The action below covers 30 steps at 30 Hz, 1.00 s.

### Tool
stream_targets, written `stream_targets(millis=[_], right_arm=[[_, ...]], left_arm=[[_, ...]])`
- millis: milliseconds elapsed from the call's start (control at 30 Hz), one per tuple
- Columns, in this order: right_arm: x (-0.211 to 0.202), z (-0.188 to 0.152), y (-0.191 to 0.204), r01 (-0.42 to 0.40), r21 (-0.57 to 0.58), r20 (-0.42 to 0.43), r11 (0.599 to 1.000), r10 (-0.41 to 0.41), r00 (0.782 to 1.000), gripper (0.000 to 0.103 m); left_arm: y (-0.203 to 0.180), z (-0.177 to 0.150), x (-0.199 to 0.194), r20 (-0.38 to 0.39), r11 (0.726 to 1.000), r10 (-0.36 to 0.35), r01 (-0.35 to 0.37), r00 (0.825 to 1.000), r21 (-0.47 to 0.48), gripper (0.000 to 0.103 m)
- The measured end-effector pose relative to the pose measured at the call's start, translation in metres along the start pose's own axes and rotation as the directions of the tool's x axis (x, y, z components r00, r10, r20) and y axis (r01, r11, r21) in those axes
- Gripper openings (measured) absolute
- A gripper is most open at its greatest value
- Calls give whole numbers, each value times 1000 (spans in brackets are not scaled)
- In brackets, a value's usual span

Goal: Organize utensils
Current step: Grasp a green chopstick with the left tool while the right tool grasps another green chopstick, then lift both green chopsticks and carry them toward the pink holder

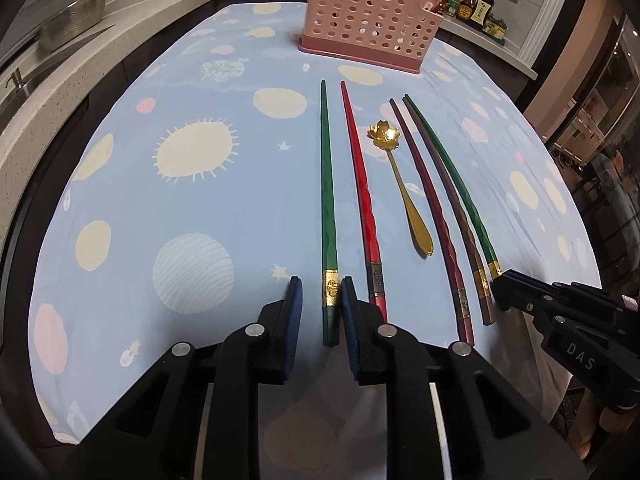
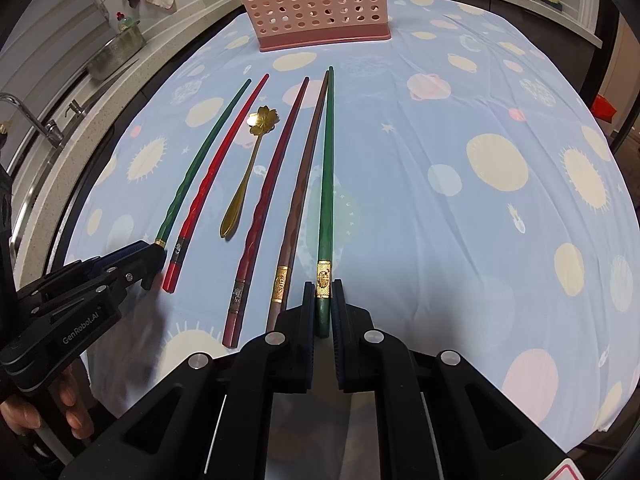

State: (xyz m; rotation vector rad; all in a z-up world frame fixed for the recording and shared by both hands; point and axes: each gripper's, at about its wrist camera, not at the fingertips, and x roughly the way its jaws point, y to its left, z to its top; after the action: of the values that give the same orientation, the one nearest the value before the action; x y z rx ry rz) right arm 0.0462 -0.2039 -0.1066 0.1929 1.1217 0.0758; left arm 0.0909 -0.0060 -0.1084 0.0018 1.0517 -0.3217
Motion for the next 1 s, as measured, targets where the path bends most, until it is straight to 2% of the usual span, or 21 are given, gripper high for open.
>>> stream_targets(millis=[100, 167, 567, 833, 1000], right_arm=[[0, 0, 0, 0, 0, 0, 1000, 0, 1000, 10], [0, 0, 0, -1, 0, 2, 1000, 1, 1000, 9], [-21, 0, -5, -14, 30, 48, 999, 12, 999, 9], [-57, 12, -8, -35, 54, 138, 998, 27, 990, 9], [-85, 28, -12, -54, 75, 218, 996, 36, 975, 9]], left_arm=[[-2, 0, 0, 5, 1000, -1, 1, 1000, 11, 15], [-2, -1, -1, 2, 1000, -18, 18, 1000, 3, 7], [-3, 0, -17, 23, 997, -65, 66, 998, -30, 7], [-3, 16, -47, 94, 995, -78, 83, 992, -46, 7], [-5, 32, -70, 158, 995, -81, 88, 984, -40, 7]])
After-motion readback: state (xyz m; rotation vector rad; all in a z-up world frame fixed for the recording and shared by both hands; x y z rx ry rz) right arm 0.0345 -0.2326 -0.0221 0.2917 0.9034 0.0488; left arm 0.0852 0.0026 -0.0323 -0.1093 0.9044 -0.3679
